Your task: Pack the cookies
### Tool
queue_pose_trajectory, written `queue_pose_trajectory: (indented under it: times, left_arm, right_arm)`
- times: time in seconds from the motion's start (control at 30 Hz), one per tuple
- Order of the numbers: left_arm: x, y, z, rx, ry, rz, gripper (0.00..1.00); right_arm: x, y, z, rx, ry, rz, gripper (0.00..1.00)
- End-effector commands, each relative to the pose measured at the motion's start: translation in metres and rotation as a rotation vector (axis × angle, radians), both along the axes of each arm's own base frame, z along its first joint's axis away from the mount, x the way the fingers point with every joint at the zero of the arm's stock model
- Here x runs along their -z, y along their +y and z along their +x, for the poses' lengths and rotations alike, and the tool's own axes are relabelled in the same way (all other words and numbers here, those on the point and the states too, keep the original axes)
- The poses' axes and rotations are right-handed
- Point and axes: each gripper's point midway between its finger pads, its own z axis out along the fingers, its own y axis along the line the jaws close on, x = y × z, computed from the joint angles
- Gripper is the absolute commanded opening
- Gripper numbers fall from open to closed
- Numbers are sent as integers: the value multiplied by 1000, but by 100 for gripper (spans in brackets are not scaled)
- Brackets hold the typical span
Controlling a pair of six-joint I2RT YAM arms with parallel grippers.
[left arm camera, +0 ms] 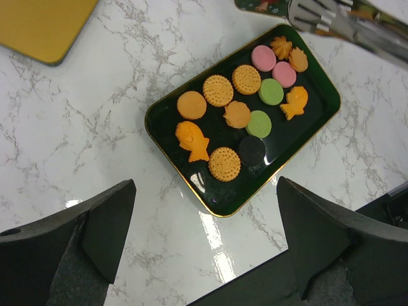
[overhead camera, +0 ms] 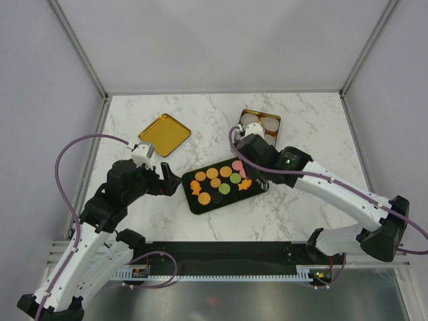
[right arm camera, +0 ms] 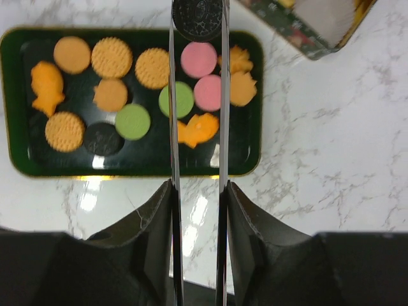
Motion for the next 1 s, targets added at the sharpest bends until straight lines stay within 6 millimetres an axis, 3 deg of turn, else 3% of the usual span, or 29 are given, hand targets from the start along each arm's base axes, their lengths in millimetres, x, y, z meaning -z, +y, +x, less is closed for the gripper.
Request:
queue_pose_trajectory:
  times: [0.0,0.13,0.23,0.47,0.53,0.67,0.97]
  left_arm:
    - [-4,-2,3,-11,-11,-21,100]
    - [-4,-2,4,-15,-8,-20,100]
    - [-2,-2,4,-13,-1,-16,100]
    - [-3,-2,5,-16,-3,-16,100]
    - [-3,-2,5,-16,-3,-16,100]
    - [-2,-3,4,-15,0,-15,100]
    - [-1,-3,4,-12,2,-15,100]
  right_arm:
    - [-33,-3,52,73,-93,63,40]
    - [-35,-11,100,158,-111,101,40]
    - [-26,-29,140,251,-106,107,40]
    - [-4,-29,203,320,-102,103,40]
    - [0,-34,214,342,-99,116,40]
    - [17,-26,226,327,-61,126,40]
    - [42,-28,229,335,-28,117,42]
